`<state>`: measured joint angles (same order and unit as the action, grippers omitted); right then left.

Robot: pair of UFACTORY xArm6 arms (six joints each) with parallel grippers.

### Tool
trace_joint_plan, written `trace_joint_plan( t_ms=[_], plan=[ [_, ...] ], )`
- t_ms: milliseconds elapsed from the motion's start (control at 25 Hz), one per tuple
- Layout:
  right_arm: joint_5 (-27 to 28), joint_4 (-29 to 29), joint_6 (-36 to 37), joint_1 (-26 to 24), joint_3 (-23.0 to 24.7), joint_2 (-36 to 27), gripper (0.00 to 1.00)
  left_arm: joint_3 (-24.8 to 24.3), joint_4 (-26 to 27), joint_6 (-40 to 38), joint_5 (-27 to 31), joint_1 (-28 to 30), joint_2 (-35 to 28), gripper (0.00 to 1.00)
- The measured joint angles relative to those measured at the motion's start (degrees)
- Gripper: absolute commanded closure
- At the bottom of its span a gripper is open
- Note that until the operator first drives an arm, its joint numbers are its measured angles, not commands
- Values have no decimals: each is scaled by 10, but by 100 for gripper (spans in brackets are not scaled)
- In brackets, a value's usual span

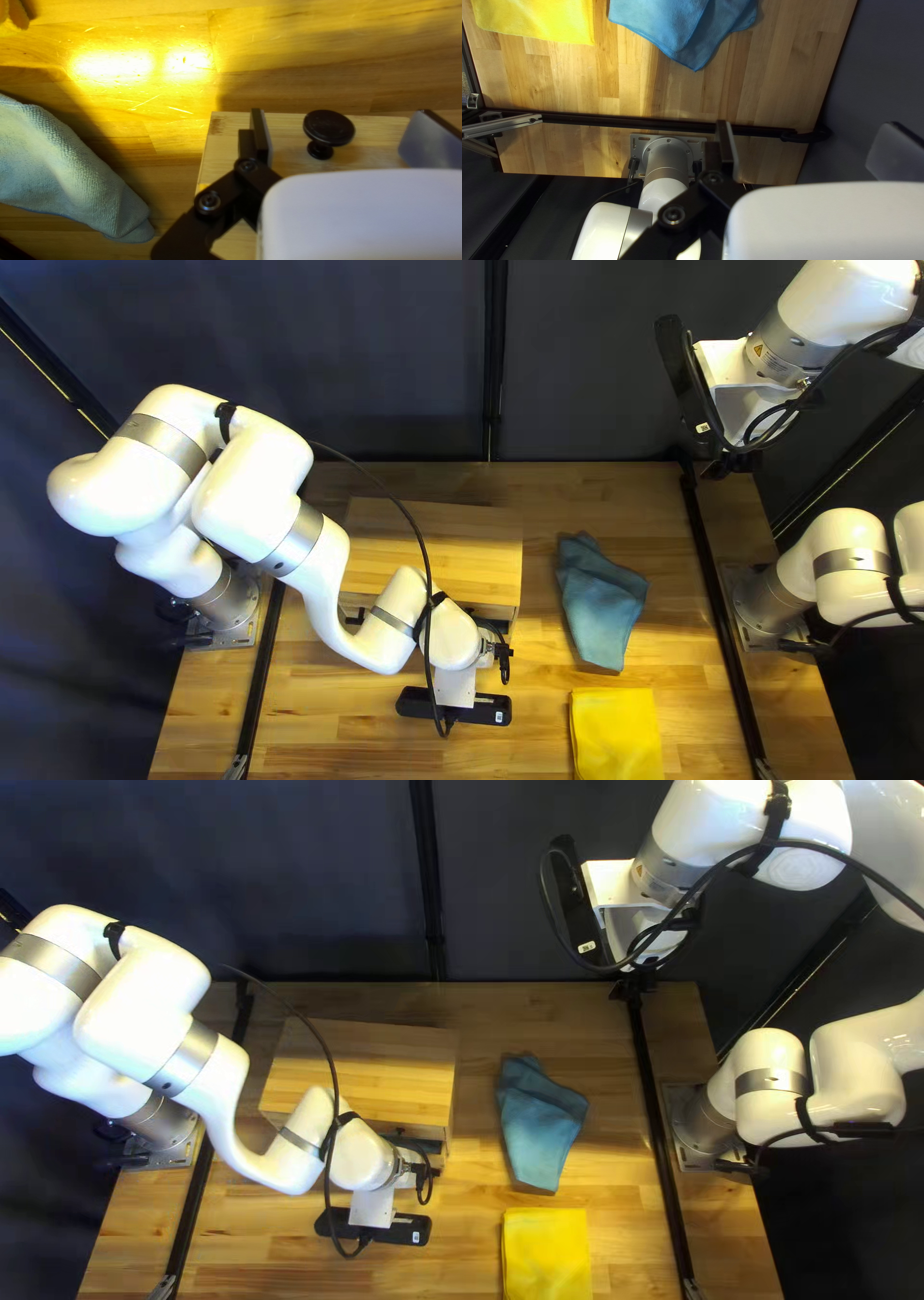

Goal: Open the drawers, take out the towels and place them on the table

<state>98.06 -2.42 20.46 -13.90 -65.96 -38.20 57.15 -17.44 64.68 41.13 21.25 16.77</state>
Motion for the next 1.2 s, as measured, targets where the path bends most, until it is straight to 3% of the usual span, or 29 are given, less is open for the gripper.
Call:
trace_joint_plan(
  t_ms=[440, 480, 520, 560, 1200],
  plan=[
    [0, 0, 0, 0, 0, 0, 0, 6, 11, 12, -20, -4, 20, 0],
    [0, 0, 0, 0, 0, 0, 0, 7, 13, 14, -22, -4, 23, 5],
    [0, 0, 0, 0, 0, 0, 0, 9, 14, 16, -23, -4, 25, 43],
    [0, 0, 0, 0, 0, 0, 0, 10, 15, 18, -24, -4, 27, 98],
    [0, 0, 0, 0, 0, 0, 0, 11, 16, 16, -14, 8, 25, 100]
  ],
)
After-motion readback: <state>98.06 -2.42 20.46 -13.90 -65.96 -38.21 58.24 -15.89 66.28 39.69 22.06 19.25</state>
